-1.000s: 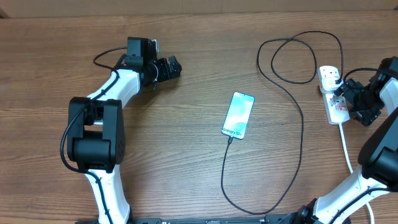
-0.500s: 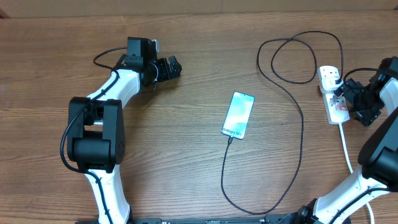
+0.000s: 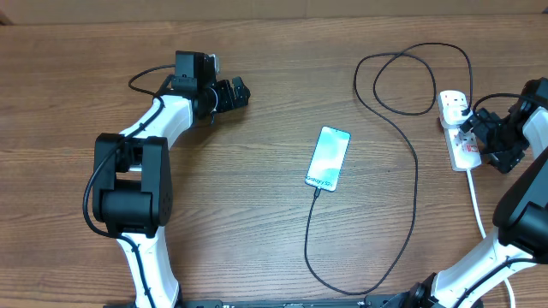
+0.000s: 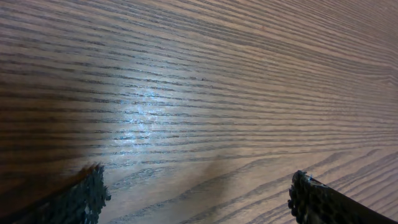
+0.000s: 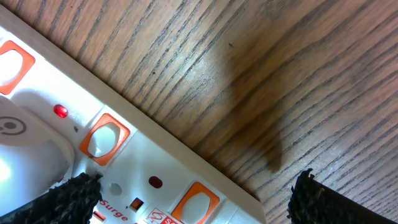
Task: Plug charger to phone and switch on socket
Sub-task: 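Lift the right gripper up off the power strip switch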
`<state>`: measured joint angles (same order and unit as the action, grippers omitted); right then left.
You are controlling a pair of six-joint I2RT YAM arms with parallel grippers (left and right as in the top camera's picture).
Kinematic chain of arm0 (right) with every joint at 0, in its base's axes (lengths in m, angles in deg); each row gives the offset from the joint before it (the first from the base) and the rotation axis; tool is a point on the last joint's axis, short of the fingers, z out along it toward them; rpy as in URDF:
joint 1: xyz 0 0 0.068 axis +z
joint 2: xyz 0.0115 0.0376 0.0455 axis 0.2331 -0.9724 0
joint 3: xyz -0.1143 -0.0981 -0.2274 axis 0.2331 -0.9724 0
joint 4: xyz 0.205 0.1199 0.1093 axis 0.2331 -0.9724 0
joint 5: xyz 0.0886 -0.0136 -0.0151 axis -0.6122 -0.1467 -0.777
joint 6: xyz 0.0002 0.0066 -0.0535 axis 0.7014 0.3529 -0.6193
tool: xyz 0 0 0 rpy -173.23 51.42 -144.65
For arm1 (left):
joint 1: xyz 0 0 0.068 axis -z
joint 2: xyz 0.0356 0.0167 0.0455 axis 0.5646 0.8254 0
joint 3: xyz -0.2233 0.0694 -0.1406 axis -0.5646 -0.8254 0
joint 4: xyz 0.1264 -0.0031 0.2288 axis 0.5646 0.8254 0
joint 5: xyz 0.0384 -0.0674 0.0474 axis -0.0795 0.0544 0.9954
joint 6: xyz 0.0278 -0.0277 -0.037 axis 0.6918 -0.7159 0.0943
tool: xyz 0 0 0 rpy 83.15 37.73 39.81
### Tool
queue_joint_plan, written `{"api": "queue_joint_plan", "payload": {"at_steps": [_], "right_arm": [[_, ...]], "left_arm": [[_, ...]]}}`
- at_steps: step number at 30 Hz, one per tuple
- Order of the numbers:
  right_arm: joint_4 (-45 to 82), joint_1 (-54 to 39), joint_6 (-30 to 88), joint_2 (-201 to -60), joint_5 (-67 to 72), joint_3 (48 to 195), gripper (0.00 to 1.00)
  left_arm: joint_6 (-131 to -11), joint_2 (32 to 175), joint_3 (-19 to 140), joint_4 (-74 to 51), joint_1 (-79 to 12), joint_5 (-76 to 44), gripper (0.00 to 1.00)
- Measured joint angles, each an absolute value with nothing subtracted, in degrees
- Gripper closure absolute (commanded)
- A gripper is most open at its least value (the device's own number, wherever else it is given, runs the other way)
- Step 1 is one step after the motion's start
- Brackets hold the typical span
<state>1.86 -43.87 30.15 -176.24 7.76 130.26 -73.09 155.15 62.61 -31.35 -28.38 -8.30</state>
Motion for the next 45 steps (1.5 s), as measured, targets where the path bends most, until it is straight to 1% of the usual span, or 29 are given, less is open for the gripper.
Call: {"api": "queue_joint_plan", "payload": {"at_steps": [35, 40, 45], "right_arm": [[1.9, -43.9, 30.1, -176.0, 7.8, 130.2, 0.0], [1.4, -44.1, 30.1, -173.0, 9.3, 128.5, 0.0], [1.4, -44.3, 30.1, -165.0, 10.0, 128.3, 0.0]], "left_arm": [[-73.1, 155.1, 62.6, -31.4, -28.4, -8.3, 0.01], [-73.1, 155.1, 62.6, -31.4, -28.4, -8.3, 0.0], [-73.1, 155.1, 62.6, -31.4, -28.4, -8.3, 0.0]]}}
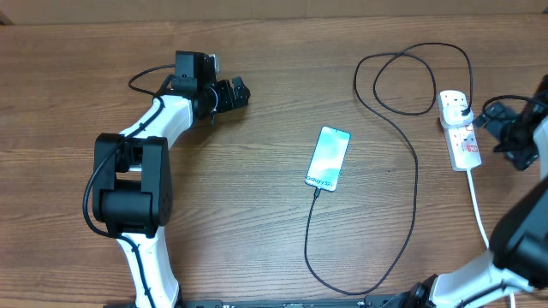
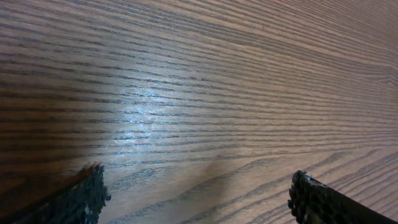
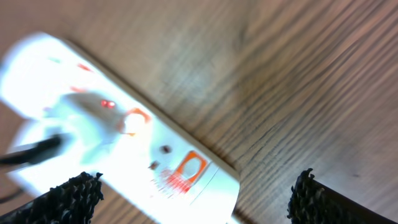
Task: Plug charger to phone and switch on socket
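Observation:
The phone [image 1: 328,157] lies face up mid-table with the black charger cable [image 1: 409,137] plugged into its near end; the cable loops round to the plug in the white socket strip [image 1: 460,130] at the right. In the right wrist view the strip [image 3: 124,134] is blurred, a red light [image 3: 106,104] glowing beside the plug. My right gripper [image 3: 193,202] is open, lifted off to the strip's right side at the table edge [image 1: 514,141]. My left gripper [image 2: 198,199] is open over bare wood at the far left [image 1: 235,92].
The wooden table [image 1: 257,214] carries only the phone, cable and strip. The strip's white lead [image 1: 476,205] runs toward the near edge on the right. The cable's slack loops lie behind the phone and in front of it.
My right gripper has drawn back to the right and up from the socket strip, which now shows smaller and blurred in its view. The left arm has not moved.

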`<state>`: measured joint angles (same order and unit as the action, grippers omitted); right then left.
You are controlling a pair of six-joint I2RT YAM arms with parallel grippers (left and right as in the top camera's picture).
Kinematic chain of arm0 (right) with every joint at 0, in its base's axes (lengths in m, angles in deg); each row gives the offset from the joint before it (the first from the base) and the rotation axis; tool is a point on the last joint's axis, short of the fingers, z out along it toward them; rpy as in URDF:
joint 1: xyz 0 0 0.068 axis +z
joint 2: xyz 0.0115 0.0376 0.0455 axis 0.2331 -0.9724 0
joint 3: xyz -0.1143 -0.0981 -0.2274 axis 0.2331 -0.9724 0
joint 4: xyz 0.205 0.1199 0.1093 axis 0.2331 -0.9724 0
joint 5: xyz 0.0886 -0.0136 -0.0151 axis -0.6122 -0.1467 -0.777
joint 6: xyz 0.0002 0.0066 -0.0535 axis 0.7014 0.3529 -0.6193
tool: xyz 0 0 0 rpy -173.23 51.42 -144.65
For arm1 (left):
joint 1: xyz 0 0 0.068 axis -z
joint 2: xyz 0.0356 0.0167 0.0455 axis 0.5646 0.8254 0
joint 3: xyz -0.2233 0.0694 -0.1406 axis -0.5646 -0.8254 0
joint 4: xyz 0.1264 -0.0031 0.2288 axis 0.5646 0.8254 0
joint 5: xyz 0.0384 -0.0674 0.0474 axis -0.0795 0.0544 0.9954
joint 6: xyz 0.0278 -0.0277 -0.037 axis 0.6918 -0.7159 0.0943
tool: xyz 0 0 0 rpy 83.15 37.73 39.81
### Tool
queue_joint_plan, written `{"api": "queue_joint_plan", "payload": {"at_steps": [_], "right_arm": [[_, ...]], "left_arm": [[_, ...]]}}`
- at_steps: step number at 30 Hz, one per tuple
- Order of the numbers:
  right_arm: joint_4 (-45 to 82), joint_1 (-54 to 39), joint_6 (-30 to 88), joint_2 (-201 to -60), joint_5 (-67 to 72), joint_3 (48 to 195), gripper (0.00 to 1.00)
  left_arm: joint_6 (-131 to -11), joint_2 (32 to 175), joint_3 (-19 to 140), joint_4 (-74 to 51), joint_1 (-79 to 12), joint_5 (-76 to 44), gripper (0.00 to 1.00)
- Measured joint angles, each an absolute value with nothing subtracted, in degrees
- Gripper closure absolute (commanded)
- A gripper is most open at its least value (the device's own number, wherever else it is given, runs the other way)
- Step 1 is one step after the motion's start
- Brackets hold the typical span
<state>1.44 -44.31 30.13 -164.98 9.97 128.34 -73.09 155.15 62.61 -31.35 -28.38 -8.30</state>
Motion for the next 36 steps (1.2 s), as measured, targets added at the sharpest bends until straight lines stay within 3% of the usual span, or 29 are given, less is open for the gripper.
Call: {"api": "queue_joint_plan", "payload": {"at_steps": [10, 36], "right_arm": [[1.6, -43.9, 30.1, -149.6, 10.4, 128.3, 0.0], [1.4, -29.9, 30.1, -142.6, 10.6, 128.3, 0.0]], "left_arm": [[-73.1, 155.1, 62.6, -31.4, -28.4, -8.3, 0.0], [-73.1, 155.1, 62.6, -31.4, -28.4, -8.3, 0.0]]}}
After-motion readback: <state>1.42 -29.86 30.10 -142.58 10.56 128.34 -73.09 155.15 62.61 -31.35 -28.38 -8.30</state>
